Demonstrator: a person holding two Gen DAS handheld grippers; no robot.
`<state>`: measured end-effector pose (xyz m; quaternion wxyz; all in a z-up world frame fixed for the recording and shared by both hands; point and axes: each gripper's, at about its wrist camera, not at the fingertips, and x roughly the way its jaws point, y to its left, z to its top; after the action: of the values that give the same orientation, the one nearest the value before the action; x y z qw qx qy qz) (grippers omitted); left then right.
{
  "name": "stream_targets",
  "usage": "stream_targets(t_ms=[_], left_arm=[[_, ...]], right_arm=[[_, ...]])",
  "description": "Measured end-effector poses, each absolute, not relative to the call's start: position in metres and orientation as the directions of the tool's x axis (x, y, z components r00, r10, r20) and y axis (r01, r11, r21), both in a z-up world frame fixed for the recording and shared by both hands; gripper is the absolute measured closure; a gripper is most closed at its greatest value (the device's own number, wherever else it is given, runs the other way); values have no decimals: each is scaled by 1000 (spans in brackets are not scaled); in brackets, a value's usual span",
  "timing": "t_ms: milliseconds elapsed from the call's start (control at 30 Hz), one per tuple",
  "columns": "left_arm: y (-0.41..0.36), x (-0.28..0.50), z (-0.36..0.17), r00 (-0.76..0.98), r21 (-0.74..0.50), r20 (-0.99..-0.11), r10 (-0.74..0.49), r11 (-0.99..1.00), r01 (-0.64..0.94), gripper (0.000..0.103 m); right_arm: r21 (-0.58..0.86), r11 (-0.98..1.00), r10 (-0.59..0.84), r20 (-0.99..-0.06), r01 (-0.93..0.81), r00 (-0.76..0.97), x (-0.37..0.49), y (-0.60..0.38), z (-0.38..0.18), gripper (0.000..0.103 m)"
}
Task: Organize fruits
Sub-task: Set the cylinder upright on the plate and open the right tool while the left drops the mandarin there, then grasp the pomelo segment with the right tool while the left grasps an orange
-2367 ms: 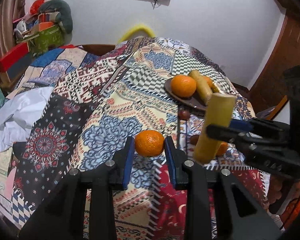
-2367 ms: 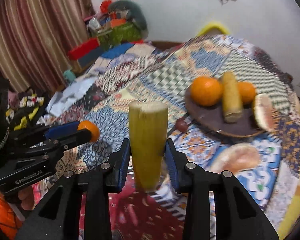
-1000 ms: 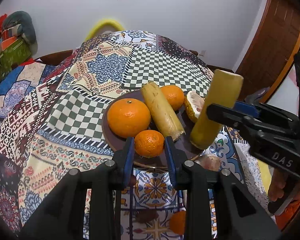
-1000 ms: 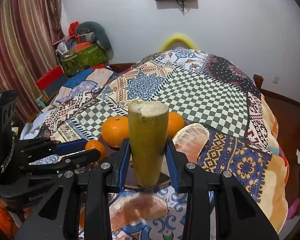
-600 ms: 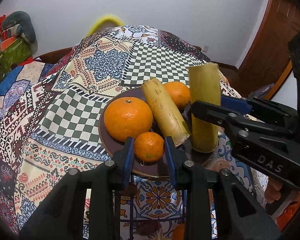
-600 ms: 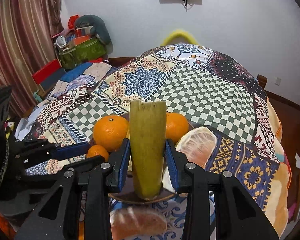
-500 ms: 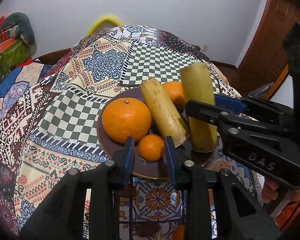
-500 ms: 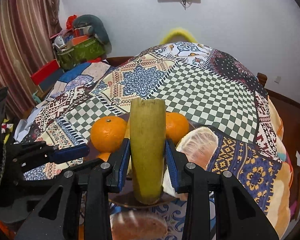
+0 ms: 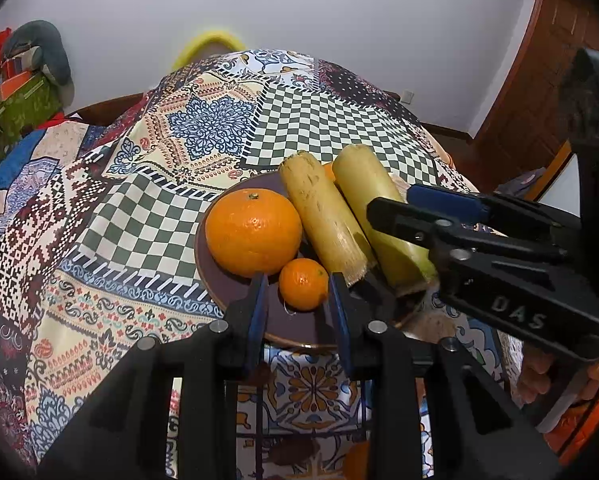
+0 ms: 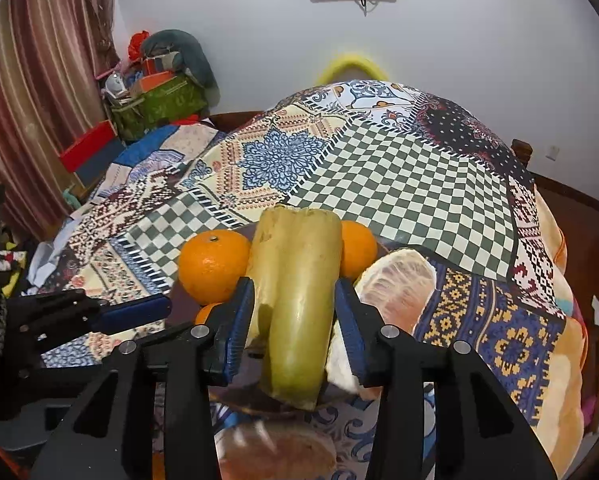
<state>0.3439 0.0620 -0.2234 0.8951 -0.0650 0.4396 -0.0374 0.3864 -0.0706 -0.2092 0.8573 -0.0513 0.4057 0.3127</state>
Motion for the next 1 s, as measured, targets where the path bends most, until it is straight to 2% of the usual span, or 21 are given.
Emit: stream_targets(t_ms=[300, 400, 567, 633, 700, 767, 1000], left_arm=[[60, 317, -195, 652, -132, -751, -106, 991, 9, 73], [62, 302, -183, 670, -135, -735, -107, 991, 10, 73], [64, 282, -169, 689, -125, -719, -96, 992, 7, 72], [66, 274, -166, 693, -121, -715, -89, 993, 2, 71], [69, 265, -165, 695, -118, -715, -81, 993, -5, 70], [73, 257, -168, 688, -114, -722, -73, 993, -15, 69], [89, 239, -191, 647, -128, -759, -65, 990, -51, 69]], right_arm=[[150, 793, 511, -693, -591, 509, 355, -87, -183, 63], [158, 793, 521, -676, -588, 521, 341, -95, -175, 57], [155, 798, 517, -671, -582, 531, 320, -100, -174, 55], [151, 799, 511, -681, -581, 525, 313, -99, -178, 50], [153, 807, 499, -692, -570, 522, 306, -97, -185, 31], [148, 821, 480, -703, -552, 525, 301, -96, -192, 23], [114, 851, 392, -789, -513, 474, 302, -86, -228, 20]])
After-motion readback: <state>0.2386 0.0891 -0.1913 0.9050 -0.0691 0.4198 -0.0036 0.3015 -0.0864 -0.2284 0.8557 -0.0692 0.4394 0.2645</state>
